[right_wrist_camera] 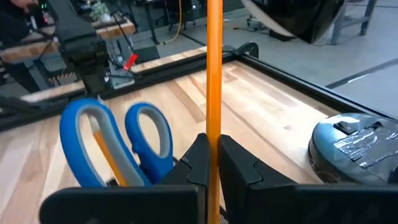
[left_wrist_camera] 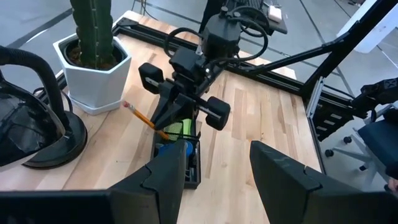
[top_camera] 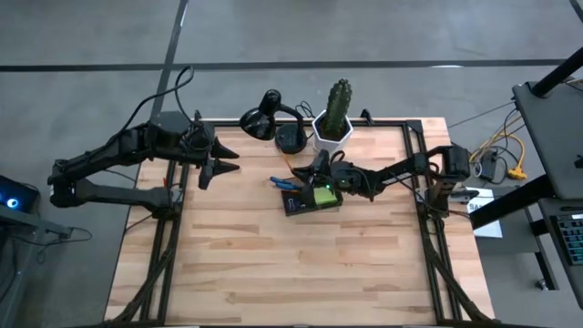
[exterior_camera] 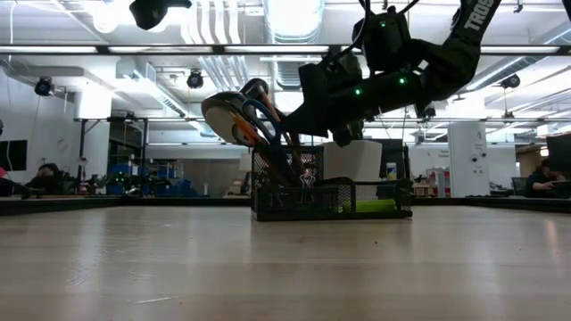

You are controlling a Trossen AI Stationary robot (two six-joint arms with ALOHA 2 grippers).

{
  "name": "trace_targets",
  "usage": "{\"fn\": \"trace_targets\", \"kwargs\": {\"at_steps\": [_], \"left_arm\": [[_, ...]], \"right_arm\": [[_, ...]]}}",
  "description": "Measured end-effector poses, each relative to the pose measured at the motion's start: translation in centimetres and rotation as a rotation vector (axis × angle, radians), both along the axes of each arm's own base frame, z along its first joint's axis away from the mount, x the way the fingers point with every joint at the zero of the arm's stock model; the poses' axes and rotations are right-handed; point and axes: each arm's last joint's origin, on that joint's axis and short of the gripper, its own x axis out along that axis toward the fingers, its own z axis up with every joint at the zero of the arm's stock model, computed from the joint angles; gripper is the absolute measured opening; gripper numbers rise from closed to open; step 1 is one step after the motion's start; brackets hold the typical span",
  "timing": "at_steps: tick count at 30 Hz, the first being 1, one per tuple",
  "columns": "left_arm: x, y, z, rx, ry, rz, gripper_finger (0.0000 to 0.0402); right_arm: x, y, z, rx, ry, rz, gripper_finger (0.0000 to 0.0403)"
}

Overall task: Pick and place office supplies into organizer
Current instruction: Put the yellow pencil into the desk organizer

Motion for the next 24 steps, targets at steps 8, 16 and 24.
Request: {"fn": "trace_targets", "kwargs": {"at_steps": [8, 16, 24], "left_arm": [[0.01, 0.0, 0.0, 0.0, 0.0, 0.0, 0.0164], [0.01, 0.0, 0.0, 0.0, 0.0, 0.0, 0.0164], [0.0, 0.0, 0.0, 0.0, 0.0, 0.0, 0.0164]], "right_arm": [[-0.04, 0.16, -0.33, -0.014, 0.022, 0.057, 0.0008], [-0.29, 0.33, -0.86, -0.055, 0.071, 0.121, 0.001], [-0.31, 0.32, -0.95, -0.073, 0.083, 0.126, 0.0012]]}}
